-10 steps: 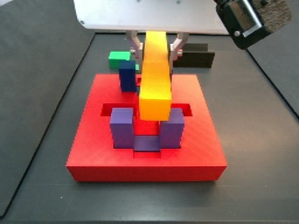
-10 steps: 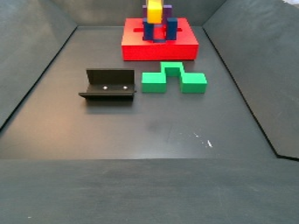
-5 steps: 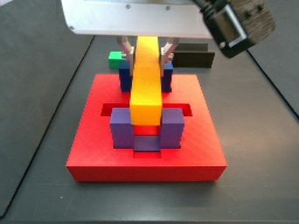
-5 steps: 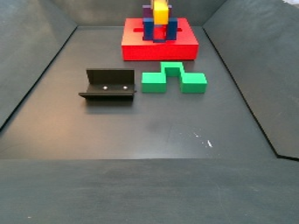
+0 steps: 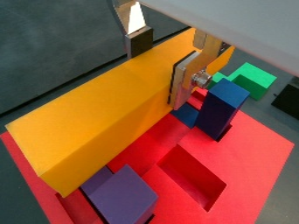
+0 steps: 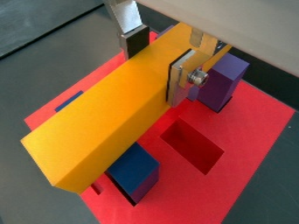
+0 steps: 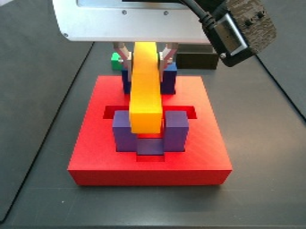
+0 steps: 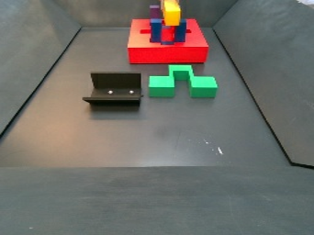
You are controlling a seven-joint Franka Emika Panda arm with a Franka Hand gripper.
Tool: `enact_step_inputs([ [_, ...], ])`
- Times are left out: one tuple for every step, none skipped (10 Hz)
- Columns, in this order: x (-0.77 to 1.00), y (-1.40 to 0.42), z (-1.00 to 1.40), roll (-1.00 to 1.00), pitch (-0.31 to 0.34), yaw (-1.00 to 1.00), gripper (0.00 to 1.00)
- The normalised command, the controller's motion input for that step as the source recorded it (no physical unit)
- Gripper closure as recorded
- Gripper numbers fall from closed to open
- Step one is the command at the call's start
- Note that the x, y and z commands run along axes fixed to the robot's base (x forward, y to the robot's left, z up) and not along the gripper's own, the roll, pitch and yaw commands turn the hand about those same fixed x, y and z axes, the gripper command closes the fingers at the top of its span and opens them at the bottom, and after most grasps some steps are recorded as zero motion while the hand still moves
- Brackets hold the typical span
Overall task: Pick up the yellow object. Move up. Move to above the board. Insert the yellow object.
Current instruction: Insert the yellow object.
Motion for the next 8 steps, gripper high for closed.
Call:
enact_step_inputs([
  [0.01, -0.08, -0.10, 0.09, -0.011, 0.10, 1.00],
  [0.08, -0.06, -0.06, 0.08, -0.004, 0.07, 1.00],
  [0.15, 0.00, -0.04, 0.06, 0.000, 0.01, 1.00],
  [0.17, 0.00, -0.04, 0.05, 0.000, 0.00, 1.00],
  [0.15, 0.00, -0.07, 0.05, 0.000, 0.00, 1.00],
  [0.12, 0.00, -0.09, 0.04, 0.000, 0.00, 1.00],
  [0.06, 0.00, -0.11, 0.06, 0.000, 0.00, 1.00],
  [0.02, 0.00, -0.11, 0.07, 0.000, 0.00, 1.00],
])
